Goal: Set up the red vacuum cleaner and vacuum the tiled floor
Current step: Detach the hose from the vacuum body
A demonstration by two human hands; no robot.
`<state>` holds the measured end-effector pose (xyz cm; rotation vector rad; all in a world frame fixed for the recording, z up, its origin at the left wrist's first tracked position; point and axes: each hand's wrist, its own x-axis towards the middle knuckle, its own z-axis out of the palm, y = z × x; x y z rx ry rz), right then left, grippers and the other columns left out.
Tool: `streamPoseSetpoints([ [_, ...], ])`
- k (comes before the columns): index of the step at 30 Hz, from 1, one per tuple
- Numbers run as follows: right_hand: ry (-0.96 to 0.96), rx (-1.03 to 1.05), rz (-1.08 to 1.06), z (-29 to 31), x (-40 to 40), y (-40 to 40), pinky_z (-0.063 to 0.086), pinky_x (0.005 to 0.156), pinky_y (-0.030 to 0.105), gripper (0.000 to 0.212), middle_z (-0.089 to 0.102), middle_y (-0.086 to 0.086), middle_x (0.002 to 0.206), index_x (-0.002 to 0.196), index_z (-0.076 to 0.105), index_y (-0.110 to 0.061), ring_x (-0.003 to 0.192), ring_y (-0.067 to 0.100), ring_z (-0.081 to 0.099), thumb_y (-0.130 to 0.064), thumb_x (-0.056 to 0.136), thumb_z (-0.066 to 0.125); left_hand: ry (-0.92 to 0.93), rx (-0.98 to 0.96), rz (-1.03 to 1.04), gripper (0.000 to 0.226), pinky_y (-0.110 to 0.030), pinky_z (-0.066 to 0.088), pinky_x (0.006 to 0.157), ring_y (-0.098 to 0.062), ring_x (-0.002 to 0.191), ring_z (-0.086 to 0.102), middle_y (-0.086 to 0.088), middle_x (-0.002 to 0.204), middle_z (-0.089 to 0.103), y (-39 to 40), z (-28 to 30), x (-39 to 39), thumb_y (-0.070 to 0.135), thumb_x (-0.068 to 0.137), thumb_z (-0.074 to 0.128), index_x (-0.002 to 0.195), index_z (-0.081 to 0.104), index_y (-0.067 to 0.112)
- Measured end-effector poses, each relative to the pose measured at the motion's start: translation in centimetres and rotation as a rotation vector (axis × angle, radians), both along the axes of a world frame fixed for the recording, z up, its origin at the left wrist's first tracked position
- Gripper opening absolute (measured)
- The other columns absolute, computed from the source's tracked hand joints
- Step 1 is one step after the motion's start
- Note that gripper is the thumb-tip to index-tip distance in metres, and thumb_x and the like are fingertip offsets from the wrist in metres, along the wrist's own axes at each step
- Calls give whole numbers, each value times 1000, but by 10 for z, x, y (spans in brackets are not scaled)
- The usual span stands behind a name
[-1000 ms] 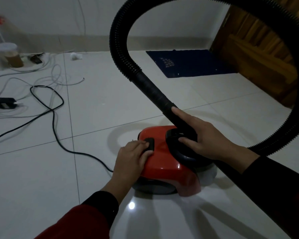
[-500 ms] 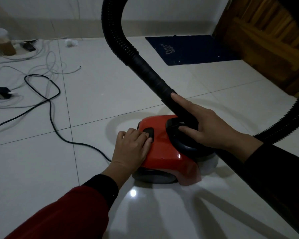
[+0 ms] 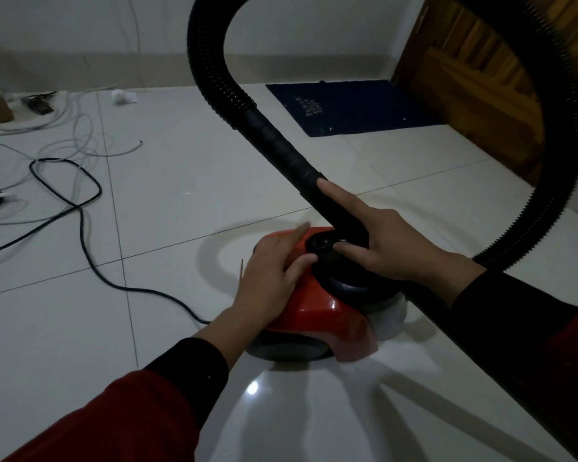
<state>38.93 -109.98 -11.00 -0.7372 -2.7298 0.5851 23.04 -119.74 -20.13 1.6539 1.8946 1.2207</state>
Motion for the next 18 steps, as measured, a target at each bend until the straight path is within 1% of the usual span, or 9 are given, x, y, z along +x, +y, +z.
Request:
streamPoseSetpoints([
  [2,-4,-28,-21,2,3,2,57,78,32,97,65,6,122,135,1,-70,88,19,67,-15,88,66,-139,-25,-141,53,-15,32,99,-2,121,43,7,133,54,8,12,12,35,95,48,145,34,27],
  [4,-7,-50,-30,5,6,3,56,81,25,96,62,-4,122,136,1,-69,90,14,67,-16,89,66,-162,-19,-181,52,-20,36,104,-7,125,46,1,137,54,14,13,18,33,94,49,144,37,26],
  [6,-30,-62,-37,7,11,3,55,80,16,97,58,-12,117,135,-1,-71,91,9,65,-17,89,66,-143,7,-156,47,-14,33,100,-10,124,47,-1,135,56,16,11,16,31,94,51,140,43,27],
  [8,-63,-71,-55,9,15,5,56,80,19,99,62,-5,117,133,-4,-72,90,10,66,-20,88,67,-141,32,-134,45,-7,31,97,-8,120,49,1,132,59,17,10,14,27,93,54,137,47,29],
  [10,-93,-80,-78,10,20,8,57,80,24,100,64,5,120,132,-5,-73,90,15,67,-22,87,69,-171,47,-117,43,-10,33,100,-5,119,50,2,130,60,17,9,15,25,92,55,135,50,30],
  [12,-121,-68,-97,10,25,12,55,75,16,104,64,8,121,130,-7,-74,86,14,67,-22,85,71,-239,67,-93,41,-19,37,104,-5,120,50,4,130,60,19,8,20,24,92,55,133,52,30],
  [14,-131,-62,-117,11,28,16,54,67,11,107,64,10,120,128,-8,-76,78,12,67,-19,85,72,-307,71,-57,40,-23,39,104,-5,120,51,6,129,60,22,9,25,22,92,55,132,54,28],
  [16,-115,-69,-135,10,29,23,55,67,12,107,64,12,119,129,-6,-75,73,12,66,-15,85,71,-366,64,-26,39,-20,40,103,-5,119,51,8,126,60,27,10,30,20,93,55,131,54,27],
  [18,-95,-83,-147,9,29,30,55,70,13,107,63,13,120,131,-3,-74,75,13,67,-12,85,71,-417,57,2,38,-18,40,101,-5,117,52,7,125,60,34,12,33,18,92,55,130,56,26],
])
